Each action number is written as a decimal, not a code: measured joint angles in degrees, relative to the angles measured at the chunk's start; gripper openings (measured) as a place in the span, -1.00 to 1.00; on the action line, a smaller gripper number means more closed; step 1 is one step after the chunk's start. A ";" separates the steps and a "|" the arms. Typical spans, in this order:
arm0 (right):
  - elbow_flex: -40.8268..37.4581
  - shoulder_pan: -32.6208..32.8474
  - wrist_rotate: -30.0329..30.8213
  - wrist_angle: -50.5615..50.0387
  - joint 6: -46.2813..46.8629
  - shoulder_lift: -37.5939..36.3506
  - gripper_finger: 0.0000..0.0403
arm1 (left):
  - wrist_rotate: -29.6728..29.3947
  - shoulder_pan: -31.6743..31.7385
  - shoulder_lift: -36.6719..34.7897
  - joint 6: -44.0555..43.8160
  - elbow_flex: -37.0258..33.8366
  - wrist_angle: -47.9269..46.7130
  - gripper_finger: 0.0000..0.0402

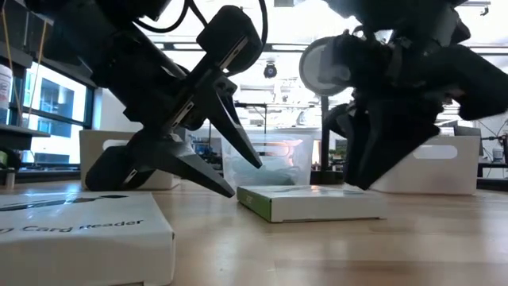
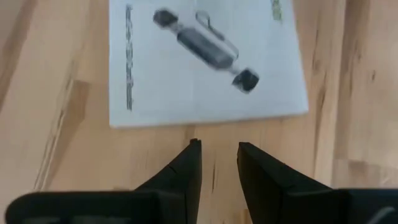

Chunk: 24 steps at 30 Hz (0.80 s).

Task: Pick and place items into bin
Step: Put the top white card reader box into the gray bin

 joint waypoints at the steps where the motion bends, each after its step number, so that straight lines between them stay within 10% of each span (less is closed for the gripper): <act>1: 0.00 -0.07 -0.30 0.54 -0.41 -0.15 -0.53 | 0.02 0.00 0.00 -0.02 0.00 0.00 -0.29; 24: 0.04 0.00 -4.50 7.83 -4.38 2.76 -0.53 | -0.65 0.00 0.00 -1.71 0.00 -0.44 -0.29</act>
